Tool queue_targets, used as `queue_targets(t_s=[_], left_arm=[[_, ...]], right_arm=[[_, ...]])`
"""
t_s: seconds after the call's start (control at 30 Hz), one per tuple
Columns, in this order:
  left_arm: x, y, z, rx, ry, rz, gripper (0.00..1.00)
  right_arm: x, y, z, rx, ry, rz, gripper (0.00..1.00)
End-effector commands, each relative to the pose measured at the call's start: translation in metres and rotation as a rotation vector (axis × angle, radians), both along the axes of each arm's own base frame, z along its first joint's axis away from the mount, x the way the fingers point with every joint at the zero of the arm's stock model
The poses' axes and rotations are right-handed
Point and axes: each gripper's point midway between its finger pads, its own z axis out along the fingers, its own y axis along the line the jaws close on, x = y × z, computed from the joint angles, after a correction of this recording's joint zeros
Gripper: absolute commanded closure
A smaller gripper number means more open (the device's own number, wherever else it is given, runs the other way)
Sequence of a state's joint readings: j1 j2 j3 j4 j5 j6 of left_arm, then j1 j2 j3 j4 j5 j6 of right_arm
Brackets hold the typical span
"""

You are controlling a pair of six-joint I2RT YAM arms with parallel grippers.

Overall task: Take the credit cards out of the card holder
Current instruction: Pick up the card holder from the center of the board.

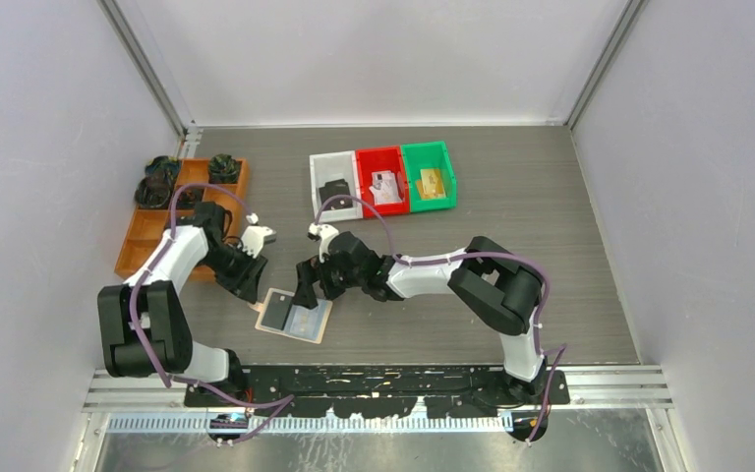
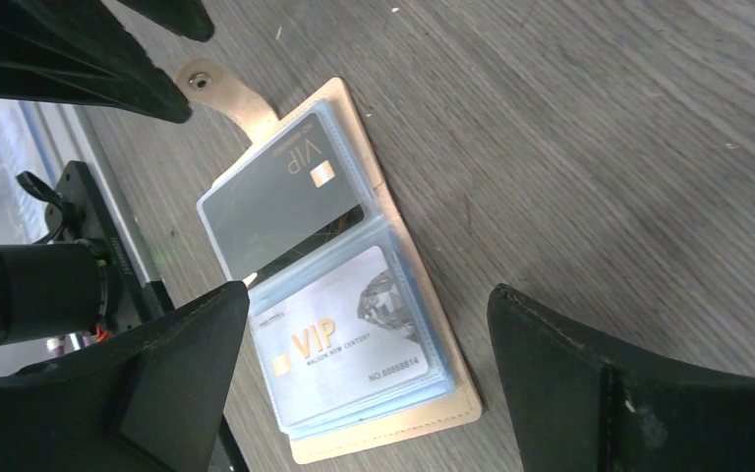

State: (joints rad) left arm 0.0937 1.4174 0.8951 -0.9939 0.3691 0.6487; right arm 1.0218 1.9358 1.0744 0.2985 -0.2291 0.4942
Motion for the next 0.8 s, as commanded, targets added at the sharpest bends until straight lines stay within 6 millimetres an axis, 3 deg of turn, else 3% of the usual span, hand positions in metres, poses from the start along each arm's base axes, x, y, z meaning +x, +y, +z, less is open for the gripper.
queue_targets(t_s=[0.0,0.33,0.43,0.57,0.77], left_arm=[[0.006,0.006,-0.01,0.045,-0.036,-0.036,0.57],[0.014,0.002,-0.019,0.049,-0.046,-0.025,0.59],[0.017,0.004,-0.021,0.065,-0.063,-0.024,0.66],[0.016,0.003,-0.017,0.076,-0.106,-0.066,0.83],[0.013,-0.01,0.005,0.023,-0.205,-0.154,1.0]], right_arm=[[-0.003,0.017,0.048,0.137,-0.034,0.035,0.04],[-0.006,0.018,0.051,0.15,-0.027,0.052,0.05],[-0.007,0.018,0.048,0.146,-0.018,0.062,0.05],[-0.008,0.016,0.042,0.152,0.022,0.093,0.05],[-0.007,0.019,0.037,0.166,0.03,0.171,0.03]])
